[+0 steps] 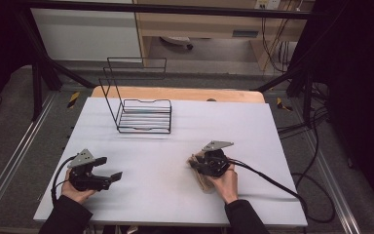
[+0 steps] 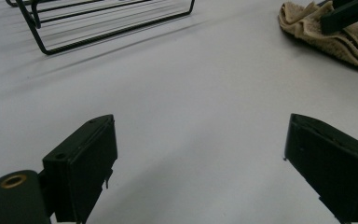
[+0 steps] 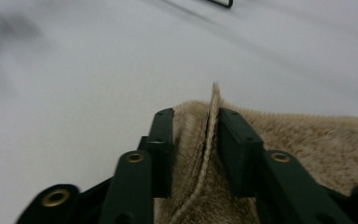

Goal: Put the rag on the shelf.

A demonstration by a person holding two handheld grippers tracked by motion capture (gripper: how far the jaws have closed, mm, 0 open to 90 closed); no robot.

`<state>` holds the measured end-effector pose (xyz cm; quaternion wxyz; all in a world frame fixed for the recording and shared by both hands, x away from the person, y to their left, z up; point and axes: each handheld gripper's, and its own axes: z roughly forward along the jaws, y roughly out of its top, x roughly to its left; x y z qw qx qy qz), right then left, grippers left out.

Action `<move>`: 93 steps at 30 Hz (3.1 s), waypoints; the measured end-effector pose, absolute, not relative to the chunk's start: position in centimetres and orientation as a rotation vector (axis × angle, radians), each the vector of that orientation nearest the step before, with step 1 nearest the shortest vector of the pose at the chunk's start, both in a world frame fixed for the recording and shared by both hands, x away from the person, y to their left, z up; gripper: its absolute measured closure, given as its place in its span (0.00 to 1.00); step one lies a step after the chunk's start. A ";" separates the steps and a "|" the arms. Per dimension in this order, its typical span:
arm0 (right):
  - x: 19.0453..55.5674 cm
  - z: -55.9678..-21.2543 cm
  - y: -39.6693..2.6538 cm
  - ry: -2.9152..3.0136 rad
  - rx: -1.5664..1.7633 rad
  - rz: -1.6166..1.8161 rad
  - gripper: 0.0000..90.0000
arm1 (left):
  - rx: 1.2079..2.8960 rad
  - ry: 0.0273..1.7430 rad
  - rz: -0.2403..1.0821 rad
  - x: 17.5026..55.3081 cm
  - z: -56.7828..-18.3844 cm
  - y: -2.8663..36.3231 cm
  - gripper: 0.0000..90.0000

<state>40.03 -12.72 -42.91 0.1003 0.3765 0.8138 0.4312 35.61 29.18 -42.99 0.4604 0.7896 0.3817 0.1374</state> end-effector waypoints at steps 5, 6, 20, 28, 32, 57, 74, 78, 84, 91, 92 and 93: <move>39.7 -41.1 -15.9 2.308 1.132 1.298 0.51 | 1.944 0.945 0.339 35.6 -43.0 29.2 0.10; 39.7 -41.1 -16.8 2.299 1.137 1.278 0.51 | 1.945 0.945 0.338 35.6 -43.0 29.1 0.10; 38.3 -44.6 -22.7 2.389 1.305 1.067 0.66 | 1.922 1.004 0.329 36.0 -42.4 27.2 0.09; 38.0 -44.5 -22.5 2.413 1.422 1.077 0.89 | 1.900 1.013 0.310 36.8 -41.1 22.9 0.09; 37.2 -44.1 -22.5 2.410 1.431 1.073 0.94 | 1.908 0.989 0.287 37.4 -40.9 19.9 0.10; 35.6 -44.3 -22.6 2.405 1.369 1.061 0.91 | 2.004 1.081 0.136 41.8 -44.6 6.0 0.43; 35.9 -43.5 -23.1 2.380 1.316 1.142 0.76 | 2.009 1.103 0.101 41.7 -45.4 4.6 0.76; 36.9 -42.9 -23.2 2.339 1.251 1.200 0.59 | 2.004 1.111 0.070 41.8 -45.5 4.5 0.84; 40.2 -43.3 -22.4 2.327 1.255 1.184 0.51 | 2.004 1.109 0.086 41.7 -45.5 4.3 0.88; 43.4 -44.6 -21.5 2.350 1.339 1.199 0.59 | 1.990 1.114 0.088 41.6 -45.6 4.3 0.88; 43.6 -44.8 -21.3 2.360 1.336 1.179 0.61 | 1.989 1.112 0.084 41.6 -45.6 4.3 0.88; 43.8 -44.9 -21.2 2.374 1.342 1.171 0.63 | 1.988 1.113 0.082 41.7 -45.6 4.3 0.88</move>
